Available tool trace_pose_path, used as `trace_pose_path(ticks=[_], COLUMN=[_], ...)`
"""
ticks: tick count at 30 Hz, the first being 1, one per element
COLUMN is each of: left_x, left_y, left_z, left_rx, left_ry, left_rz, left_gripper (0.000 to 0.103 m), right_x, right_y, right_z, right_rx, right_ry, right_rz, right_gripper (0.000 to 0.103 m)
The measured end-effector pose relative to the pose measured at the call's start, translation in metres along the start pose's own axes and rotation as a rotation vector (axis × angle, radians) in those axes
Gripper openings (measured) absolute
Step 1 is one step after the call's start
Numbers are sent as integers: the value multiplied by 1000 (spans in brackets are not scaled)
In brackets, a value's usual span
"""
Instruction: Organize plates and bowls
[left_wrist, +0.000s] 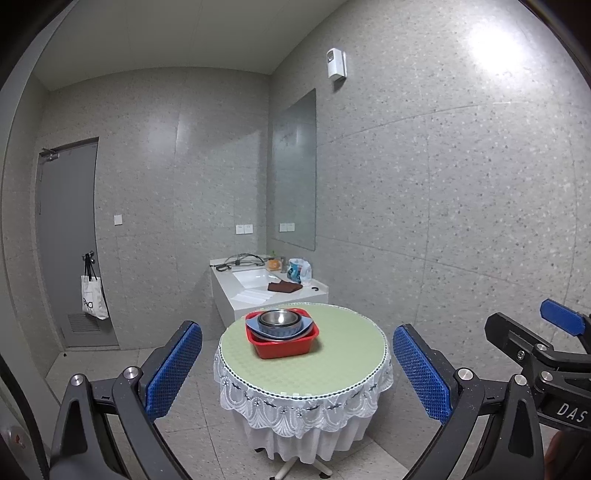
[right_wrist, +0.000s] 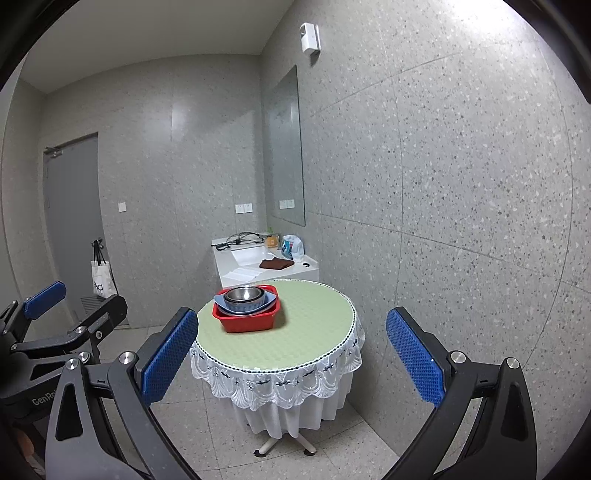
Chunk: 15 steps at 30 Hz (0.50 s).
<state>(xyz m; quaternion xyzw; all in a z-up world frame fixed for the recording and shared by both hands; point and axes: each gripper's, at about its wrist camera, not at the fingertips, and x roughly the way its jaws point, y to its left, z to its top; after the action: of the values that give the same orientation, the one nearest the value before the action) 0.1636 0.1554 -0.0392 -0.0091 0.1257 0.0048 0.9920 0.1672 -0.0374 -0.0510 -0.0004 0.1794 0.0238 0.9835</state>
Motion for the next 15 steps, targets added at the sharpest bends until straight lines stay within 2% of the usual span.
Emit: trace_pose_path(ticks=[15], left_x=[6], left_y=[-14], left_z=[-3], left_rx=[-1], left_ry=[-6], left_rz=[-3], left_gripper=[102], right_x=[1], right_y=[-5], right_z=[0], right_rx=[7], right_ry=[-1], right_rz=[-11], right_gripper=[103])
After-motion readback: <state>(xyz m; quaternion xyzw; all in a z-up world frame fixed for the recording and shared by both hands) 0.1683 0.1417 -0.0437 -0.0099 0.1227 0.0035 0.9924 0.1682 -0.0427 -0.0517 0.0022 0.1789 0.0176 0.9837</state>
